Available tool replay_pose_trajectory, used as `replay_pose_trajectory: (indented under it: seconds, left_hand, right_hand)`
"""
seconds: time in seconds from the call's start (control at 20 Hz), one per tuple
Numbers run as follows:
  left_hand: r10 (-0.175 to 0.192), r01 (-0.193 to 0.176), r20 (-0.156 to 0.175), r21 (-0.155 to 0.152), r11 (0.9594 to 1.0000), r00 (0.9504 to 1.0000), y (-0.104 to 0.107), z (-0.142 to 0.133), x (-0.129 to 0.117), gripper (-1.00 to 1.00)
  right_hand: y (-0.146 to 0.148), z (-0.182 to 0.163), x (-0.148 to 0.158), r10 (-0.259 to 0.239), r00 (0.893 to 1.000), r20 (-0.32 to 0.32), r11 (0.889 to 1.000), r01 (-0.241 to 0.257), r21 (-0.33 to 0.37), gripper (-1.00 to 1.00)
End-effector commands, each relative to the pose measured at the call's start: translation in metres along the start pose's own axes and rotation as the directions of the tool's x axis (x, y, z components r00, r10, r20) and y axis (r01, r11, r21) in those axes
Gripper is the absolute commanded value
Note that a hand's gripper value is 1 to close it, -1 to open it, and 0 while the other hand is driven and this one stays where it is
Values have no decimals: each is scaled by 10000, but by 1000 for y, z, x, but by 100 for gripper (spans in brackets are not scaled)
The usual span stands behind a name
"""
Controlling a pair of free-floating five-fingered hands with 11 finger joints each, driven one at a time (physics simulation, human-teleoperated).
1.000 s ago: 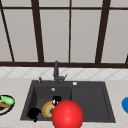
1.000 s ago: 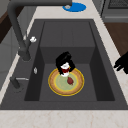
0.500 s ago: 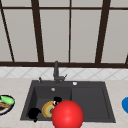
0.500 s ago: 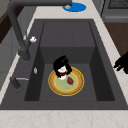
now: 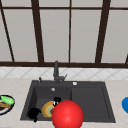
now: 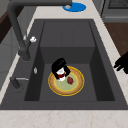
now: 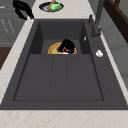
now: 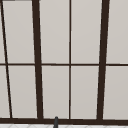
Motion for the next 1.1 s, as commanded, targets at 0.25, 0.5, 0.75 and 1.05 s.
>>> replay_pose_trajectory:
  seconds: [0.25, 0.5, 0.75, 1.05]
  left_hand:
    - [0, 0, 0, 0, 10000, 10000, 0, 0, 0, 0]
    - [0, 0, 0, 0, 10000, 10000, 0, 0, 0, 0]
    - [0, 0, 0, 0, 10000, 10000, 0, 0, 0, 0]
    - [0, 0, 0, 0, 10000, 10000, 0, 0, 0, 0]
  right_hand:
    - [-7, 1, 1, 611, 9978, -267, 9977, -618, -292, -100]
    - [-24, 6, -1, 751, 9968, -264, 9959, -764, -495, -100]
    - [-33, 23, -6, 681, 9976, -109, 9954, -687, -673, -100]
    - [-43, 44, -17, 469, 9986, 253, 9910, -433, -1267, -100]
